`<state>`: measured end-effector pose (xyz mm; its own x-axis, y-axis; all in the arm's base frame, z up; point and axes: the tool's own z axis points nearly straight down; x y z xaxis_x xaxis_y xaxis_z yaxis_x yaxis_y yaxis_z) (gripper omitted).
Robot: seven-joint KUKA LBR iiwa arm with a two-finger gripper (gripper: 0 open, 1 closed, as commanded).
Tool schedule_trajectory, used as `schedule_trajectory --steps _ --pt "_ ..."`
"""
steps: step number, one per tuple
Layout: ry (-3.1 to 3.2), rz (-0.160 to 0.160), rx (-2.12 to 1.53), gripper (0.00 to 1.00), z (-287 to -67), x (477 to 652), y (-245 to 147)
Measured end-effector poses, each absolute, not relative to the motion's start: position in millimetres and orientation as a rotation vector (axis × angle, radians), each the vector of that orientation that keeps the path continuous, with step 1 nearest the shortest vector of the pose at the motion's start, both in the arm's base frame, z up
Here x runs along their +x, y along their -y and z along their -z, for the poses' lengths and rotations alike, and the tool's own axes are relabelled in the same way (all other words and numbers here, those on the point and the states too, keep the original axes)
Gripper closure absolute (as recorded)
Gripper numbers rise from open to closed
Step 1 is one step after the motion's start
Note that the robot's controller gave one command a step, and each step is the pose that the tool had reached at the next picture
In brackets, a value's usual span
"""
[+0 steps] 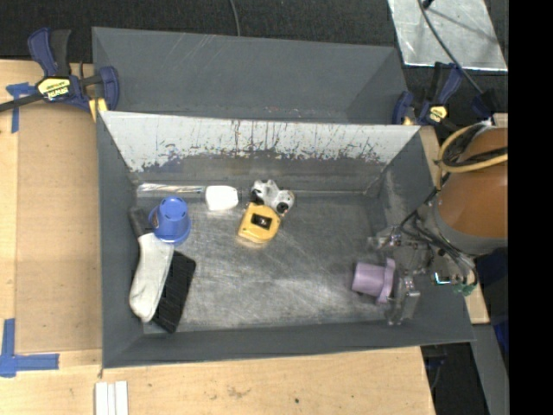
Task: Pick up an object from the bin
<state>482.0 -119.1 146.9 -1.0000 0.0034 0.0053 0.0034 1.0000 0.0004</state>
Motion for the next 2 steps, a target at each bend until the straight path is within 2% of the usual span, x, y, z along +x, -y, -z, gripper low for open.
schedule_trajectory --steps 1,2 --pt "3.144 -0.002 0.0 0.0 -150.9 484.1 118.6" --pt "3.144 -0.001 -0.165 0.0 -95.2 493.5 131.5"
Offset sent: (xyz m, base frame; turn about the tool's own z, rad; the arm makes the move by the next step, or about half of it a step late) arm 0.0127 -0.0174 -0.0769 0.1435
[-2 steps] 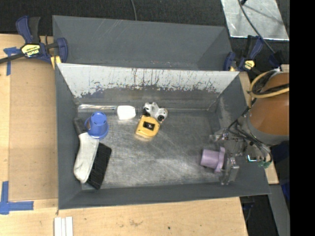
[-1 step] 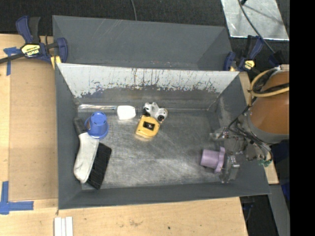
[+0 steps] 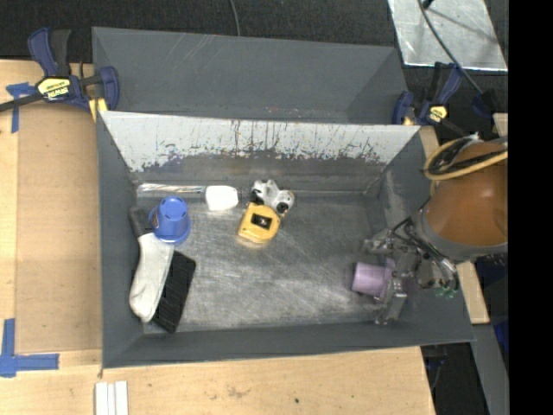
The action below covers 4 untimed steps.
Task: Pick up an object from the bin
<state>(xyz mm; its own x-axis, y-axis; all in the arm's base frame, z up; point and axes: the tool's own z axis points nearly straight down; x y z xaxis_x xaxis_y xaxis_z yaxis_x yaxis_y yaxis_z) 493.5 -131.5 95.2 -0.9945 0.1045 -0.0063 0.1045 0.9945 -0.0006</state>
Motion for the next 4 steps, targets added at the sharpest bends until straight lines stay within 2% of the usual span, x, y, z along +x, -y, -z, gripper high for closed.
schedule_trajectory --steps 1,2,3,4 --pt "-3.131 0.001 0.212 0.0 -91.7 489.9 132.9" --pt "-3.123 0.001 0.298 0.0 -103.1 489.4 142.7" --pt "-3.118 0.003 0.218 0.0 -74.2 492.5 144.5" --pt "-3.104 0.002 0.372 1.0 -72.8 494.8 142.9"
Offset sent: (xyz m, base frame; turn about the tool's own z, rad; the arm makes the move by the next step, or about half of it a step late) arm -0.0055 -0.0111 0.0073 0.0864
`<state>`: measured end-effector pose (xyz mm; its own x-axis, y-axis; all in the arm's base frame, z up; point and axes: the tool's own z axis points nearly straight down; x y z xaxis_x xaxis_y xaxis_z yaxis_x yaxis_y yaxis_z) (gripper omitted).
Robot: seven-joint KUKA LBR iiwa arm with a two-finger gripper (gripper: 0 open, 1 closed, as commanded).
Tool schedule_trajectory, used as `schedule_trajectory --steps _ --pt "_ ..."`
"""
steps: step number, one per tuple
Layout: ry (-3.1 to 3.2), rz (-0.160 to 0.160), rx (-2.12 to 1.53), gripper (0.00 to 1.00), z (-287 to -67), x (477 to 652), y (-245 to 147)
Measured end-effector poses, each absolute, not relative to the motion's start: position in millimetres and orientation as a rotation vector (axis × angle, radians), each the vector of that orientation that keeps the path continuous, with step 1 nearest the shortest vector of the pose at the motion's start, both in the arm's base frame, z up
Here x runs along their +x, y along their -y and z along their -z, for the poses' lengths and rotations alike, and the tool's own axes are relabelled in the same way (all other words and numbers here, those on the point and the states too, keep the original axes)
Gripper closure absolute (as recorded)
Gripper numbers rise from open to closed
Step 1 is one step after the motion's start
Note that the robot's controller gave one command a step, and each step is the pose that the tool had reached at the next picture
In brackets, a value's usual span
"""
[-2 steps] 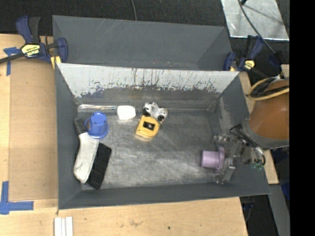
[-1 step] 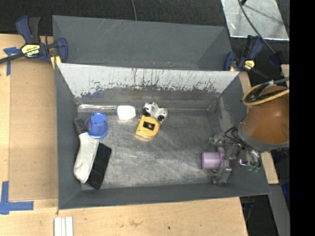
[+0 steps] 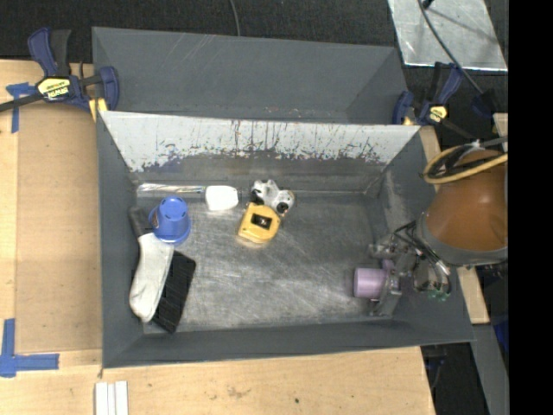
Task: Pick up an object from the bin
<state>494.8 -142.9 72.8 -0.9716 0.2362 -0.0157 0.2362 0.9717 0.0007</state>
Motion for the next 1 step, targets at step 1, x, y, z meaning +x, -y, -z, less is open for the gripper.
schedule_trajectory --steps 1 --pt "-3.104 0.002 0.371 1.0 -72.8 494.8 142.9"
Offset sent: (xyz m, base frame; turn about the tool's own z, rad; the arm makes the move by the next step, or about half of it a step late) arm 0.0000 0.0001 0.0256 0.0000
